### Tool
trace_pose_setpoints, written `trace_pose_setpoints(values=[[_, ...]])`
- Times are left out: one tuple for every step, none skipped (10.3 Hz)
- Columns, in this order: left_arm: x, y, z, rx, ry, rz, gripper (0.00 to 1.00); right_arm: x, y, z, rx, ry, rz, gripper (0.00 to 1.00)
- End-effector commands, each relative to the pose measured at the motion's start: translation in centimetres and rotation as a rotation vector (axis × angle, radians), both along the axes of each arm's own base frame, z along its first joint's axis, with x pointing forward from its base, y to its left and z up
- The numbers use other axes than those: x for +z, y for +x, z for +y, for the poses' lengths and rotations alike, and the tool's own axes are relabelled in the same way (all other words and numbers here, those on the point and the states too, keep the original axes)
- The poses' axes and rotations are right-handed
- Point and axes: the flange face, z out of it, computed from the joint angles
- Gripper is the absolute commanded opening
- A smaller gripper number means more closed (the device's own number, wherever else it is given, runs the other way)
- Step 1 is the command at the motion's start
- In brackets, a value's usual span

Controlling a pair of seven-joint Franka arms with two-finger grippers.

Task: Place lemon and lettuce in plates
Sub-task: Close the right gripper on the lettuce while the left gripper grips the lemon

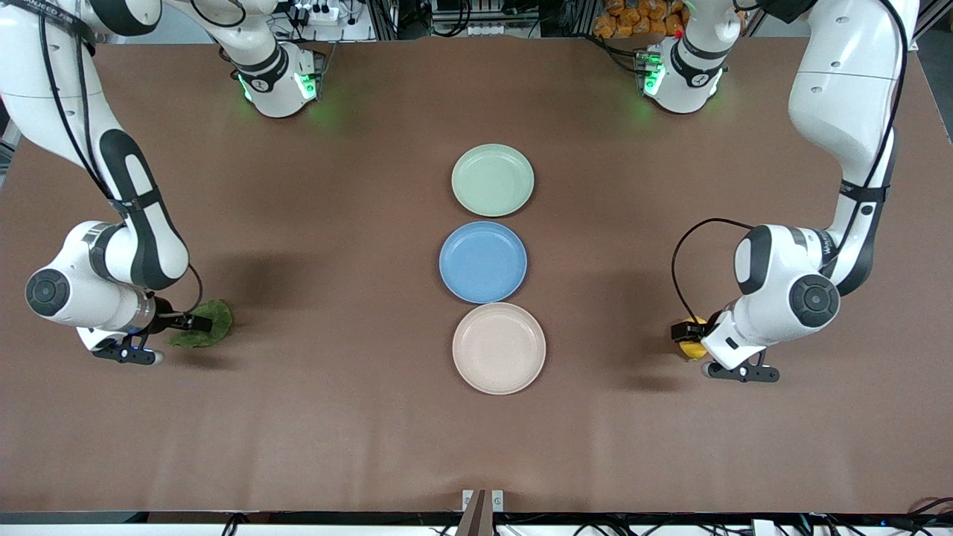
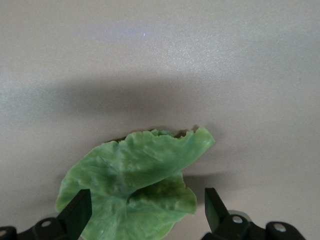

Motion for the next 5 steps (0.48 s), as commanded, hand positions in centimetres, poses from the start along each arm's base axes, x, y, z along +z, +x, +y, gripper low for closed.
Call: trace_pose_setpoints(values=[[-1.2, -0.3, -0.1, 0.02, -0.01, -0.01, 1.0, -0.6, 0.4, -0.1, -0.003, 0.007, -0.009, 1.0], [-2.0, -0.6, 0.0, 0.02, -0.009, -0.013, 1.0, -1.1, 0.4, 0.0, 0.0, 0.007, -0.009, 1.0], [-2.6, -0.9, 0.0, 0.021, -0.011, -0.022, 1.0, -1.7, 0.3, 0.0, 0.0, 0.007, -0.006, 1.0], [-3.5, -1.2, 0.0, 0.02, -0.011, -0.025, 1.0, -1.7, 0.3, 0.0, 0.001, 0.006, -0.006, 1.0], [-3.8, -1.4, 0.0, 0.017, -0.01, -0.024, 1.0, -1.8, 0.3, 0.0, -0.001, 0.007, -0.006, 1.0]])
